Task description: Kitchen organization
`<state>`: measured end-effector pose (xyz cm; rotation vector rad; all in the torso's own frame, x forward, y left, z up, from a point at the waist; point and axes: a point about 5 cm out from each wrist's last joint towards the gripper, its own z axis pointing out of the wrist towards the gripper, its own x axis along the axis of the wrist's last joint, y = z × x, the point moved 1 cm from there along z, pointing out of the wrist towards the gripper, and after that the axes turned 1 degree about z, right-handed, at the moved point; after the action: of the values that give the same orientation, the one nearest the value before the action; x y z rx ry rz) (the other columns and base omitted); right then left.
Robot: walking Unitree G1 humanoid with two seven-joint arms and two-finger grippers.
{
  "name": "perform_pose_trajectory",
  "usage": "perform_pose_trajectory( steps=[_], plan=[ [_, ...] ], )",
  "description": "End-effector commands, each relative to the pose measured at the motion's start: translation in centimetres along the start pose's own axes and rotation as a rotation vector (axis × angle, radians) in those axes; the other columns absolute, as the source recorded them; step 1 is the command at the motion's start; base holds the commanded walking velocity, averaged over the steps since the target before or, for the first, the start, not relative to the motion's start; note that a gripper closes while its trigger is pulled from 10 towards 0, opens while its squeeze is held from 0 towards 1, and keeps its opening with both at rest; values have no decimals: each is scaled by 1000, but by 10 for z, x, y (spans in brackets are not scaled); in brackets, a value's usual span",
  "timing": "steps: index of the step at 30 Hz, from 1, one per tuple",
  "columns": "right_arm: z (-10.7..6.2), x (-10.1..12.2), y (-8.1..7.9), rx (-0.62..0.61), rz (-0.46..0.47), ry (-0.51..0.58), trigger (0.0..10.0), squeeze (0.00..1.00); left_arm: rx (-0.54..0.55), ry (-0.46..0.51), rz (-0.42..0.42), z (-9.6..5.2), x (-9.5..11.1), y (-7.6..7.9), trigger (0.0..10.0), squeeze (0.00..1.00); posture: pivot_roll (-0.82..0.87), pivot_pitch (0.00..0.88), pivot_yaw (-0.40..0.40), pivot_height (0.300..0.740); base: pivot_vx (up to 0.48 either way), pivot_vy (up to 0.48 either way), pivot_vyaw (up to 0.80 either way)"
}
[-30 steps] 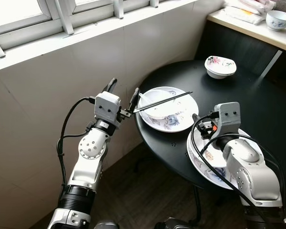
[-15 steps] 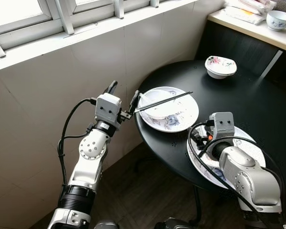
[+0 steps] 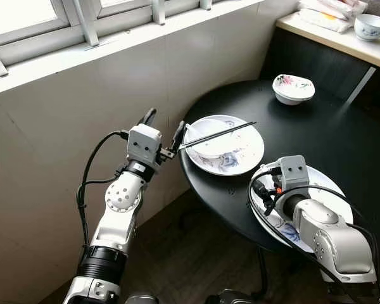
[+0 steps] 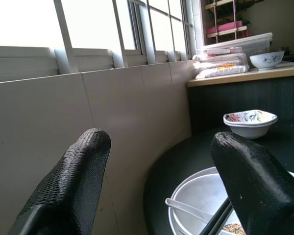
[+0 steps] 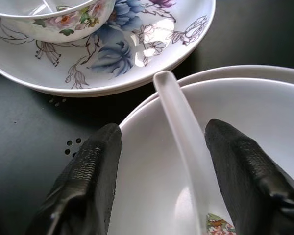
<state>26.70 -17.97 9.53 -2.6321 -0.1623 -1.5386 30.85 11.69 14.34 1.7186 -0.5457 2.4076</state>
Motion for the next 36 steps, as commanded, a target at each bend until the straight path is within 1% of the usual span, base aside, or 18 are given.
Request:
perform_pose_trajectory(
  steps=[1,6,8,9,11,15,22,26,33,36],
  plan=[
    [0,4,8,-47,-18,19,10000,0,-10,-13,9,1,-2,1,10000,0,31,0,-45,740,0,0,0],
    [0,13,12,-97,-35,75,10000,0,-10,-14,10,1,-2,2,10000,0,29,0,-44,740,0,0,0],
    [-1,22,11,-109,-7,141,10000,0,-11,-14,12,1,-2,2,10000,0,30,0,-43,740,0,0,0],
    [-2,29,10,-115,-17,179,10000,0,-12,-14,13,1,-2,2,10000,0,29,0,-41,740,0,0,0],
    [-1,25,10,-113,-34,155,10000,0,-14,-15,13,1,-3,2,10000,0,29,0,-40,740,0,0,0],
    [-1,18,10,-111,-29,131,10000,0,-15,-15,15,1,-3,2,10000,0,30,0,-42,740,0,0,0],
    [-4,23,8,-113,-14,147,10000,0,-15,-17,17,0,-3,2,10000,0,30,0,-42,740,0,0,0],
    [-7,27,3,-111,-14,155,10000,0,-13,-19,18,0,-4,1,10000,0,29,0,-42,740,0,0,0],
    [-8,13,-10,-74,35,102,10000,0,-17,-20,18,1,-4,2,10000,0,27,0,-40,740,0,0,0],
    [-7,10,-10,-79,49,89,10000,0,-16,-21,19,1,-4,2,10000,0,26,0,-40,740,0,0,0]
  ],
)
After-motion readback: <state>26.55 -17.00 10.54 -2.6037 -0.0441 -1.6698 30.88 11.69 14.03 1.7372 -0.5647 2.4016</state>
